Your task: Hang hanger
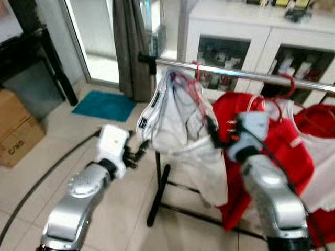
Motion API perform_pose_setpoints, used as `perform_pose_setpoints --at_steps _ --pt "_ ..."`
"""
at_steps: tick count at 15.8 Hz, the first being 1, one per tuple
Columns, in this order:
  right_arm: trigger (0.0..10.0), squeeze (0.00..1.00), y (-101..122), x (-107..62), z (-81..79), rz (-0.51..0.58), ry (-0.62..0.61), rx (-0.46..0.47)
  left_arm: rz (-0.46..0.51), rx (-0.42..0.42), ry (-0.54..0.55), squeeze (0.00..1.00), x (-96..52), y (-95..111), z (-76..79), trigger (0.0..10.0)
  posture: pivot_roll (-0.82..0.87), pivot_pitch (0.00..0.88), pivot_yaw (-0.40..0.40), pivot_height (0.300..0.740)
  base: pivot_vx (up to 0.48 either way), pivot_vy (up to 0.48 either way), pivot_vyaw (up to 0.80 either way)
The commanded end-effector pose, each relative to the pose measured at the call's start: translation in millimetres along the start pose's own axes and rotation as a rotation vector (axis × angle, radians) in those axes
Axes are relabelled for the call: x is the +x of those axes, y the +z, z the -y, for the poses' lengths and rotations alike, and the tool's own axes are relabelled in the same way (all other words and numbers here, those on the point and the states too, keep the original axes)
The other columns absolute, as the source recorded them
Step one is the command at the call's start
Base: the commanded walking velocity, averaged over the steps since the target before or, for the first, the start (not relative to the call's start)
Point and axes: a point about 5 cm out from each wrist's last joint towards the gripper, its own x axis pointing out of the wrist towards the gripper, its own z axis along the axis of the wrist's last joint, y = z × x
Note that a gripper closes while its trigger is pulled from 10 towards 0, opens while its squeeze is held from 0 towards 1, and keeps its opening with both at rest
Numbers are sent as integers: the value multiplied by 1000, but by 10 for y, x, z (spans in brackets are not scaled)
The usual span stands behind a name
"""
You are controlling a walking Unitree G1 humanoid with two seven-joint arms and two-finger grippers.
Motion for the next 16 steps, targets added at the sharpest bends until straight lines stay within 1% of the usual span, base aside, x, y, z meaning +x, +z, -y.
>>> perform_pose_setpoints --at_steps 1,4,6,7,9,10,11,13,14,16 --pt "10000 0 80 37 -160 35 82 -8 -3 21 32 0 -43 8 -90 10000 29 0 -15 740 319 0 0" --pt "10000 0 98 62 -174 41 108 -9 0 28 32 0 -52 12 -98 10000 34 0 -19 740 317 0 0" --pt "10000 0 132 78 -167 39 147 -19 5 39 20 0 -65 26 -87 10000 36 0 -21 740 263 0 0" --pt "10000 1000 173 73 -176 42 204 -10 18 46 -22 0 -82 58 -65 10000 38 0 -22 740 0 0 0" --pt "10000 1000 202 92 -153 33 211 -18 25 60 -54 0 -102 88 -65 10000 40 0 -21 740 0 0 0" --pt "10000 1000 222 120 -125 7 211 -32 28 81 -85 0 -134 118 -81 10000 41 0 -19 740 0 0 0" --pt "10000 1000 227 130 -117 -3 210 -36 27 87 -92 0 -143 125 -88 10000 41 0 -19 740 0 0 0" --pt "10000 1000 241 210 -36 -69 181 -43 7 124 -190 0 -195 149 -81 10000 43 0 -19 740 0 0 0" --pt "10000 1000 236 254 -12 -114 188 -66 -6 145 -231 0 -209 161 -86 10000 42 0 -19 740 0 0 0" --pt "10000 1000 230 323 17 -160 178 -71 -2 144 -265 0 -211 186 -88 10000 41 0 -18 740 0 0 0"
